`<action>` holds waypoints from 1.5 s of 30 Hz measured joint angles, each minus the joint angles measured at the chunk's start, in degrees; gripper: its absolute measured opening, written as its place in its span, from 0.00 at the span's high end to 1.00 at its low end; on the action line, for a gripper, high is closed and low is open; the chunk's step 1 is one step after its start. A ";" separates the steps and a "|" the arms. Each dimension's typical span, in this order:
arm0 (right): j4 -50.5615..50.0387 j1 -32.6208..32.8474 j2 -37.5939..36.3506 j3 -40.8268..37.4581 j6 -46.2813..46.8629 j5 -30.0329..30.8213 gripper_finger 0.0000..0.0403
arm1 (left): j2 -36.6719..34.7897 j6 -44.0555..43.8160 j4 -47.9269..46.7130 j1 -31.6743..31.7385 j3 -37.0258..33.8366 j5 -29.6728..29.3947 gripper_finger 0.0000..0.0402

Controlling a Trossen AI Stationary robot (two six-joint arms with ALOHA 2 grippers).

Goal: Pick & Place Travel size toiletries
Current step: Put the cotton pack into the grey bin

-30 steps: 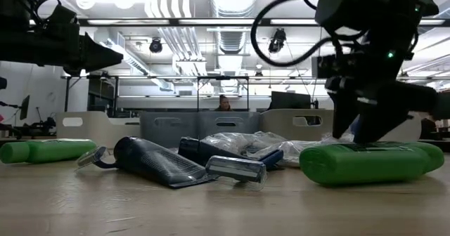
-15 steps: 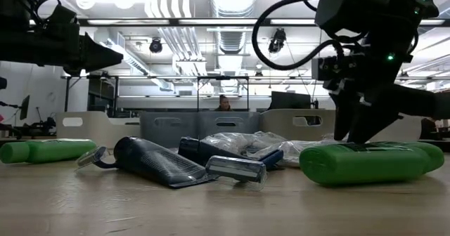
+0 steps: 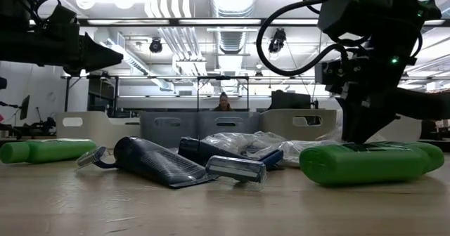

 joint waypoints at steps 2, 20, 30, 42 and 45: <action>-0.04 -0.12 -0.12 0.00 -0.90 -2.26 0.95 | 0.00 0.02 0.02 0.00 0.00 -0.02 0.49; -3.27 -0.13 -14.99 0.15 -1.13 -6.66 0.98 | 0.00 0.02 0.00 0.01 0.01 0.00 0.49; -3.03 -0.14 -27.98 5.77 -5.37 -1.75 0.98 | 0.04 0.02 0.00 0.02 0.02 0.00 0.49; -3.98 -1.07 -28.72 16.37 -17.88 1.08 0.98 | 0.04 0.01 0.02 0.01 0.02 0.00 0.49; -3.94 -1.83 -28.03 17.44 -19.18 1.10 0.98 | 0.04 0.02 0.02 0.02 0.02 0.00 0.49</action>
